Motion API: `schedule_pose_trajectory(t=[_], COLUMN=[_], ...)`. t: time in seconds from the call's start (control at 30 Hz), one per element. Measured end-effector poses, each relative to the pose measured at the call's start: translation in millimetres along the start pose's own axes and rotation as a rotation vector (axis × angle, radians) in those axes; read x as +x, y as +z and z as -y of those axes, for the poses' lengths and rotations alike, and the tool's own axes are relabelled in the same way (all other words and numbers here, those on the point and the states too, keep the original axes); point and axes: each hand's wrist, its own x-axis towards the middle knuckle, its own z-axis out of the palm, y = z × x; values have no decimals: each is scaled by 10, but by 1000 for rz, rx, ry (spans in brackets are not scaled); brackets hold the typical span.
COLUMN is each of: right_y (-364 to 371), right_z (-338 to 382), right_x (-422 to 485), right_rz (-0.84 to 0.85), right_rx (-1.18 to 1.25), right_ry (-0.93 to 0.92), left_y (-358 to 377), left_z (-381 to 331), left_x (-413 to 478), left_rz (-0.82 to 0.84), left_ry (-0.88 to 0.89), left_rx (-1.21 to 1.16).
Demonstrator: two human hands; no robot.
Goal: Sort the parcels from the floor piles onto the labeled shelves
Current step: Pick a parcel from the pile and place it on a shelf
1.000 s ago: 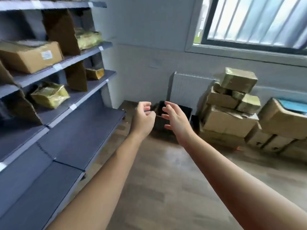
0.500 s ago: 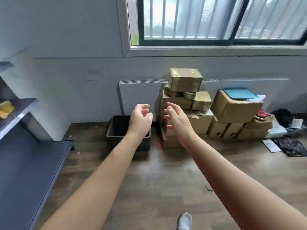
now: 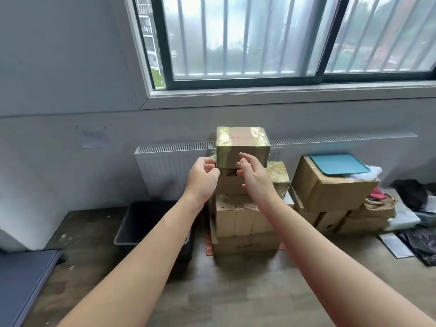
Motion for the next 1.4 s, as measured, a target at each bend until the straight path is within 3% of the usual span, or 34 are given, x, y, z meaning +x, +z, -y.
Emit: schedule_pose_trajectory(t=[0.33,0.63,1.1,1.27,1.4], right_y=[-422,-569,-960,-1023,-1108], right_z=[-436,-864,-1753,-2170,-2444], right_x=[2101,3799,5260,5561,5636], right_rz=[-38,-11,126,127,112], right_rx=[-100,-247,-517,-469,-260], right_ry=[29,135,206,386,564], left_y=[998,1460,2151,2646,3002], left_z=[24,223,657,717,806], left_x=[2057,3722,4659,4796,4856], left_rz=[26,-6,-87,0,113], left_ry=[-26,-175,-340,-247,-245], left_rx=[-37,76,393,517,622])
